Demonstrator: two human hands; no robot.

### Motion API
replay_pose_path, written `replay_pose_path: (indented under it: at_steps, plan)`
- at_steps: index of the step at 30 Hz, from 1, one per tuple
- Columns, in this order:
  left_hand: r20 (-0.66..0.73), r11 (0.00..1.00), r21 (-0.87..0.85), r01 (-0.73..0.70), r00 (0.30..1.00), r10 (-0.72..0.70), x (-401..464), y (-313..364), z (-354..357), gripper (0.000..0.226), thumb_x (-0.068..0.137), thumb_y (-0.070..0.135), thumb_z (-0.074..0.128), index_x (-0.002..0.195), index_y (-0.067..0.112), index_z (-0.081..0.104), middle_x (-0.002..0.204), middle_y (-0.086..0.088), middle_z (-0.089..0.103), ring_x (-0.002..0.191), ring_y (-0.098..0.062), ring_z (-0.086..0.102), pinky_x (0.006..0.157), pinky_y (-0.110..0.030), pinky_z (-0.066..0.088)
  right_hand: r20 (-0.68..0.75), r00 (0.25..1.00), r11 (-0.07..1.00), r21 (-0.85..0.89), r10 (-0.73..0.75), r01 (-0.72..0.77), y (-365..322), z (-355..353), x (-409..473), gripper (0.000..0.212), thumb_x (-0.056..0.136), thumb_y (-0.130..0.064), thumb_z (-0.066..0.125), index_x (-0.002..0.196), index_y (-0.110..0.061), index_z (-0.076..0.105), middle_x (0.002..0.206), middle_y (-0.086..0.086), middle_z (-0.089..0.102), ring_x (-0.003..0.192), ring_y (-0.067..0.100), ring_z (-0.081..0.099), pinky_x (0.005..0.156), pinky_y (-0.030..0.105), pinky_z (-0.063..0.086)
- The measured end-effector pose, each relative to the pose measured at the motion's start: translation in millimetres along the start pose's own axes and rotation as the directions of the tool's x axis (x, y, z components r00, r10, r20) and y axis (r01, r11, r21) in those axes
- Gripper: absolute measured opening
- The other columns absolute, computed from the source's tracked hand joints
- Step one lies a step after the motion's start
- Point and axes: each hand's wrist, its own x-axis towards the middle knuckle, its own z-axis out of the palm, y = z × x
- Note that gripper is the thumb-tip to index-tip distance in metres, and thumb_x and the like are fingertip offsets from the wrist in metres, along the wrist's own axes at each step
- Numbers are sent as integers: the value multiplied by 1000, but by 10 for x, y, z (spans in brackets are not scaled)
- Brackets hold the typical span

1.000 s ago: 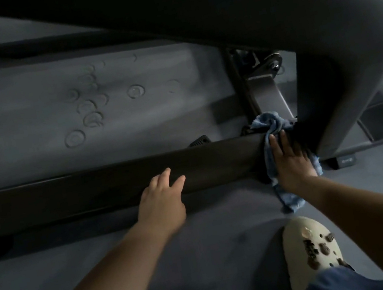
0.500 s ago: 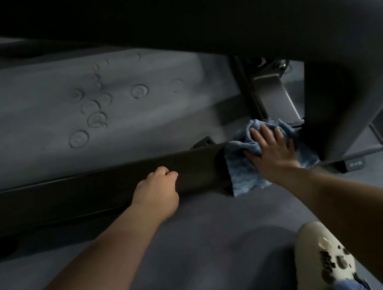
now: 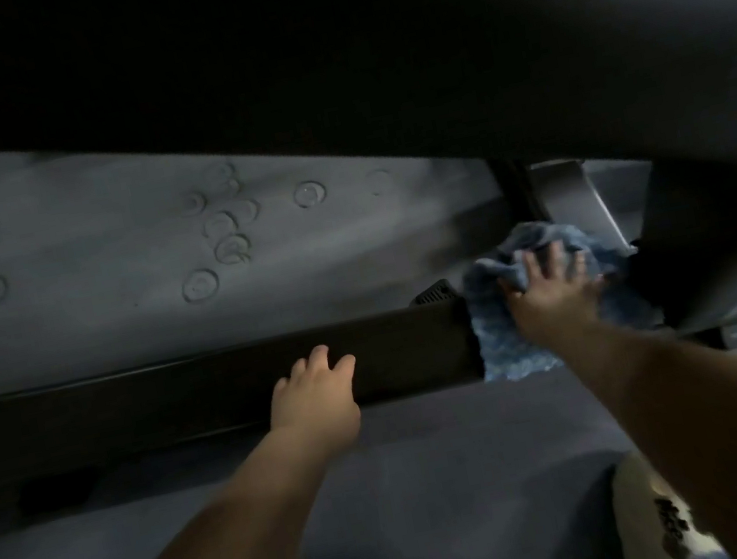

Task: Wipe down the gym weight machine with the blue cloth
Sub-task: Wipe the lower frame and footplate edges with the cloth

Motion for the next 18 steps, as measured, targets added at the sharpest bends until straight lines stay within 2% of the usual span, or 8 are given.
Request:
replay_pose_path:
  at_steps: [2, 4, 5, 10, 15, 18]
  plan:
    - [-14, 1000, -23, -12, 1000, 12, -12, -15, 26, 58, 95, 20, 45, 148, 25, 19, 156, -6, 9, 141, -27, 17, 112, -42, 24, -30, 985, 983, -68, -170, 168, -315, 136, -198, 59, 93, -52, 27, 146, -25, 31, 155, 4, 24, 143, 29, 13, 114, 52, 4]
    - [-26, 999, -32, -18, 1000, 18, -30, -47, 39, 58, 96, 20, 44, 148, 24, 20, 157, -4, 9, 142, -26, 16, 113, -41, 23, -29, 966, 962, -97, -258, 254, -601, 174, -286, 53, 93, -50, 27, 136, -25, 44, 141, 2, 45, 135, 27, 30, 115, 47, 10]
    - [-34, 999, -32, -16, 999, 15, -40, -76, 46, 58, 96, 20, 45, 148, 24, 20, 157, -4, 9, 142, -26, 16, 113, -41, 22, -10, 962, 956, -110, -274, 271, -718, 149, -285, 48, 95, -48, 28, 133, -25, 47, 137, 1, 49, 131, 27, 35, 114, 45, 14]
    - [-63, 999, -30, 32, 997, -34, -70, -311, 62, 57, 96, 22, 46, 147, 24, 21, 156, -6, 10, 141, -26, 18, 113, -40, 23, 176, 941, 935, -159, -290, 318, -1109, 51, -250, 51, 97, -50, 24, 136, -26, 46, 138, 4, 48, 129, 29, 37, 103, 41, 28]
    - [-106, 998, -43, 36, 994, -40, -92, -628, 108, 53, 94, 20, 44, 144, 19, 27, 154, -7, 16, 137, -27, 25, 108, -39, 27, 248, 896, 894, -169, -368, 414, -1740, 167, -475, 51, 97, -51, 24, 135, -24, 44, 137, 6, 48, 128, 30, 40, 100, 40, 33]
    - [-170, 995, -71, 73, 982, -84, -114, -856, 152, 60, 91, 20, 45, 145, 13, 21, 150, -7, 23, 132, -26, 31, 104, -36, 31, 304, 850, 862, -141, -431, 487, -2220, 264, -638, 52, 97, -53, 24, 132, -22, 45, 134, 9, 50, 123, 30, 45, 96, 41, 36]
